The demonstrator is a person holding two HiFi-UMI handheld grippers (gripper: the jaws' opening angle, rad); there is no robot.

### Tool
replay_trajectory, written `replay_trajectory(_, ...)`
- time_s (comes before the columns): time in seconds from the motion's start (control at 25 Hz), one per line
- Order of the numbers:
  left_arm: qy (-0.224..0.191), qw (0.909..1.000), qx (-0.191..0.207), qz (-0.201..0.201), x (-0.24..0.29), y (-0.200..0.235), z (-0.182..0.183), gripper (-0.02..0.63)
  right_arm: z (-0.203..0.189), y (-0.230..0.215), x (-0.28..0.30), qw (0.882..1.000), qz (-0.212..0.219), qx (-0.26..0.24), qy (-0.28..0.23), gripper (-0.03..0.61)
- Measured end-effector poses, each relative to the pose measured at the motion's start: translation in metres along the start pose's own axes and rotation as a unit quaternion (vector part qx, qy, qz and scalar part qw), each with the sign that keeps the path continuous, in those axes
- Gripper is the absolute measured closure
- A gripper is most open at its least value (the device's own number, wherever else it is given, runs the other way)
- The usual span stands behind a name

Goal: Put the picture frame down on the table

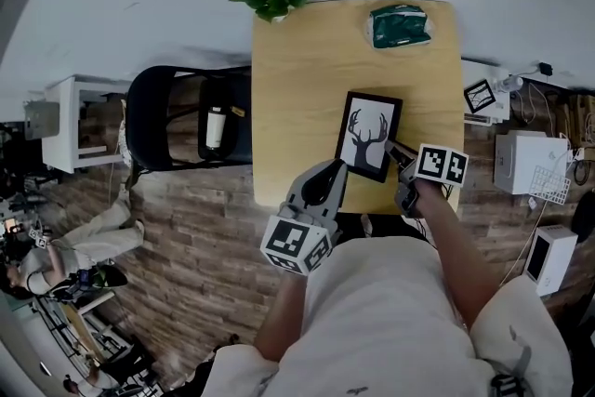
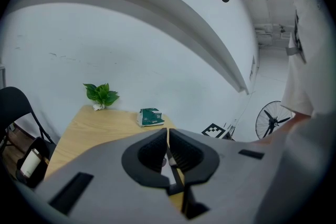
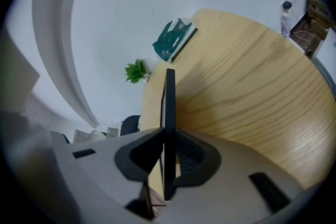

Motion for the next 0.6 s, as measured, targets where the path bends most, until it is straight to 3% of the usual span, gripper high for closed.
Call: replay_trajectory(0.6, 0.013, 0.9998, 0.003, -0.012, 0.008, -0.003, -0.004, 0.598, 0.003, -0.032, 0.008, 0.999, -0.039, -0.007, 0.014, 0.502)
Point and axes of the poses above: the fingertips, and each gripper's own axes: x forward along the fingers, y to its left, z out of its top, the point moved 4 cm from there along -x, backward along the fingers, and after that the axes turned 8 degrees about y, right-handed, at the moved point
